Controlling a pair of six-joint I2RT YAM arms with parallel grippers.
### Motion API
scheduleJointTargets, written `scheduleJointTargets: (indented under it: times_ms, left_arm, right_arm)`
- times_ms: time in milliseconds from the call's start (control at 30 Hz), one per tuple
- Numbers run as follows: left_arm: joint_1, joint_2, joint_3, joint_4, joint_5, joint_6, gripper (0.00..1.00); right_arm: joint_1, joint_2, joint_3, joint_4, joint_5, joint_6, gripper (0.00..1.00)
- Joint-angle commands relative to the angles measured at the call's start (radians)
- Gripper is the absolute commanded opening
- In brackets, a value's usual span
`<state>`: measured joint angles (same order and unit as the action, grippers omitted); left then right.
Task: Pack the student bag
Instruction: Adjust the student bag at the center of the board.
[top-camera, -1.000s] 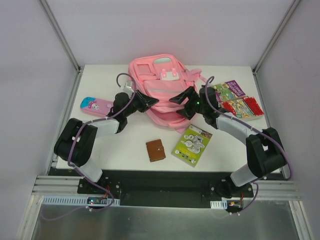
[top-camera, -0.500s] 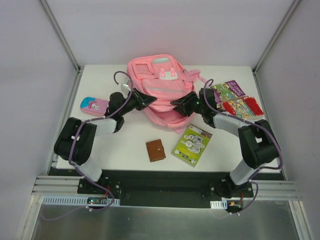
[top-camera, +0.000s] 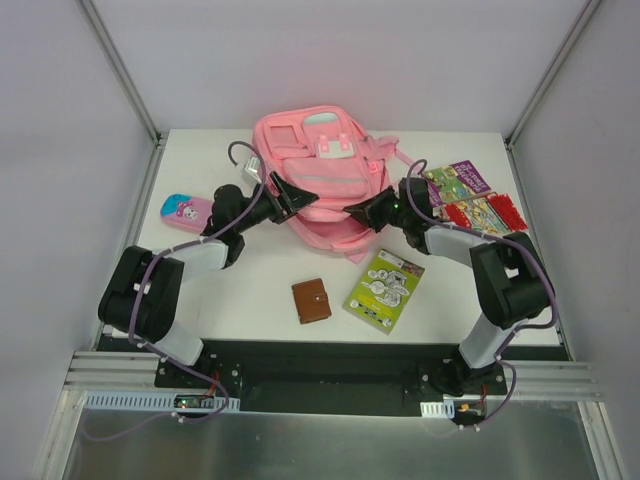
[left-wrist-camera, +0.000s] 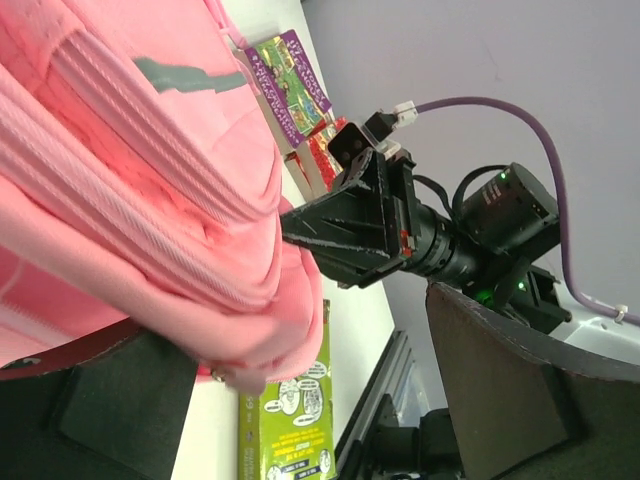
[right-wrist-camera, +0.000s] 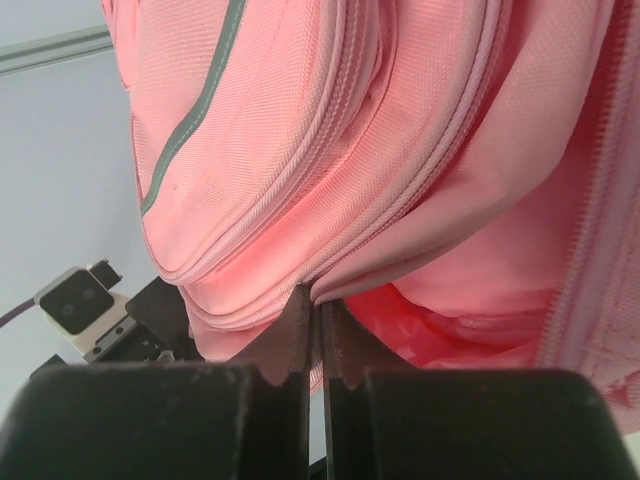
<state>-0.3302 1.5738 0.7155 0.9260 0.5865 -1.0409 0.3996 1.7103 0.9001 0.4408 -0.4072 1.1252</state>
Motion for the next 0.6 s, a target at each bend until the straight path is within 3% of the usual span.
scheduleJointTargets:
  times_ms: [0, 233, 567]
  left_arm:
    - [-0.035, -0.106, -0.031, -0.006, 0.004, 0.05, 0.87]
    - [-0.099, -0.1, -0.051, -0.044, -0.074, 0.048, 0.88]
    - [-0.105, -0.015, 0.071, -0.062, -0.122, -0.001, 0.85]
  right_arm:
    - [-0.001, -0.055, 0.077, 0.101, 0.03, -0.002, 0.01]
    - [0.004, -0.078, 0.117, 0.079, 0.024, -0.008, 0.01]
    - [0.042, -0.161, 0.089, -0.051, 0.016, -0.085, 0.01]
